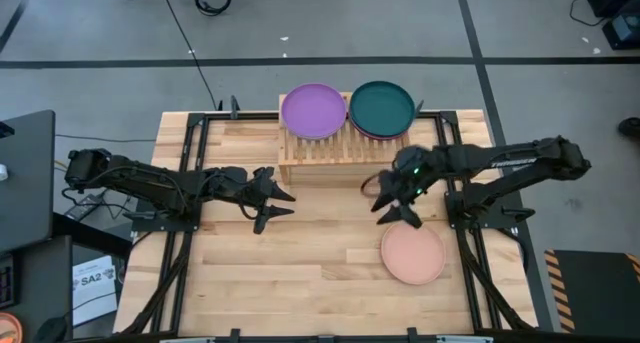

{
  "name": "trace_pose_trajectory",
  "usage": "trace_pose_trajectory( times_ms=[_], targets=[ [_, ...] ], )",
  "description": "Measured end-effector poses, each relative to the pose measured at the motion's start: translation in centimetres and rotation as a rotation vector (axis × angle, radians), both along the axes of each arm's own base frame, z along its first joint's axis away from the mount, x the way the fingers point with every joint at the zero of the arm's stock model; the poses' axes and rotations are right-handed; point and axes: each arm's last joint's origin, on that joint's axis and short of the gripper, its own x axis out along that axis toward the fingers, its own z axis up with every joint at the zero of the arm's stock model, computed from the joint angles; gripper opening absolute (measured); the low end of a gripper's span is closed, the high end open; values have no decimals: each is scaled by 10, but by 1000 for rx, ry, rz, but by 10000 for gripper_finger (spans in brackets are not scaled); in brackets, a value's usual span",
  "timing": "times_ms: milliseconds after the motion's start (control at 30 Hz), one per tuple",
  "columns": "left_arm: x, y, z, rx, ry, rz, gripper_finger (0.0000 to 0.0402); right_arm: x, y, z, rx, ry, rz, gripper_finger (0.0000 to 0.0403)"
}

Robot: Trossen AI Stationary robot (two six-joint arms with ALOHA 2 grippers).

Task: Place and stack plates onto a shelf
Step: Stack the light orange plate on the violet plate on the shelf

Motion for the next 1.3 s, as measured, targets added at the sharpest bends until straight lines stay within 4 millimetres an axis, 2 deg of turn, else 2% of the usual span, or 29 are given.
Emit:
trace_pose_trajectory(
  times_ms=[300, 767, 1033, 1300],
  targets=[
    [0, 0, 0, 0, 0, 0, 169, 11, 13, -45, -280, 261, 72, 216],
    [0, 0, 0, 0, 0, 0, 169, 33, 31, -104, -368, 501, 246, 215],
    [0, 0, 0, 0, 0, 0, 169, 36, 32, -127, -455, 614, 268, 215],
    [0, 0, 0, 0, 0, 0, 169, 36, 31, -138, -493, 656, 334, 207]
  ],
)
